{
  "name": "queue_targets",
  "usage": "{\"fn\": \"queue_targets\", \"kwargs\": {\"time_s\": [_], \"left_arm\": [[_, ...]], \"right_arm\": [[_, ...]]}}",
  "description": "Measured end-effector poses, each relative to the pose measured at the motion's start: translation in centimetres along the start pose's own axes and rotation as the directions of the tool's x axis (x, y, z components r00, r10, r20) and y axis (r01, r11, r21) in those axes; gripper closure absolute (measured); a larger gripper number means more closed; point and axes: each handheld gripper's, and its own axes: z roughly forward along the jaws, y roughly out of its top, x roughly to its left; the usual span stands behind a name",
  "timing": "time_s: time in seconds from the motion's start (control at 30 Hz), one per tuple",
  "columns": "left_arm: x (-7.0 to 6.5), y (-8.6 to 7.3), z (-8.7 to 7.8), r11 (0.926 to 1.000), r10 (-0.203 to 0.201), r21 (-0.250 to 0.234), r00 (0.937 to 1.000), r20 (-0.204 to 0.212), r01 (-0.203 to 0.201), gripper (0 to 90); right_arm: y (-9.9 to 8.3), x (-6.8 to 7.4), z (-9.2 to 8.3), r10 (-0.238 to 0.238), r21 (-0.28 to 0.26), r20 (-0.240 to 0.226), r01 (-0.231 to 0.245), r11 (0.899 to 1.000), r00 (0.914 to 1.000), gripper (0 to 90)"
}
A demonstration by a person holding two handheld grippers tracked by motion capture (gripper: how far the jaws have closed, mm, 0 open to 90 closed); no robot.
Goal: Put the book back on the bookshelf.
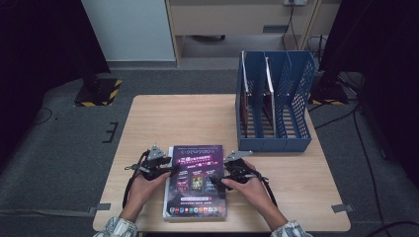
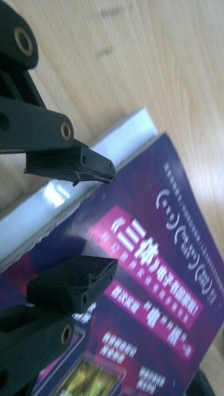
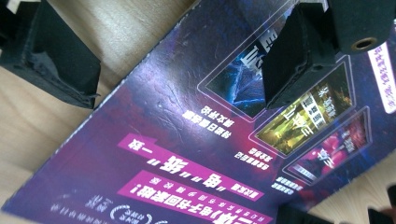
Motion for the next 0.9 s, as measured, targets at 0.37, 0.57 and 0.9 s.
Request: {"fn": "queue_targets", "kwargs": {"time_s": [0.37,0.57,0.9], "left_arm": [[-0.4,-0.1,-0.2,0.9999,0.009,0.008,1.0000,0.000,-0.009,50.1],[-0.4,-0.1,-0.1,0.9999,0.012,0.011,0.9999,-0.004,-0.012,49.7],[-0.3,-0.3,-0.2,1.0000,0.003,0.006,1.0000,0.000,-0.003,49.2]], "right_arm": [[-0.6,-0.3,0.7,0.014,-0.058,-0.046,-0.017,0.998,0.9988,9.5],[-0.5,-0.3,0.7,0.024,-0.053,-0.050,-0.027,0.998,0.9985,10.4],[1.0,0.1,-0.7,0.013,-0.154,-0.103,-0.029,0.988,0.9946,19.1]]}}
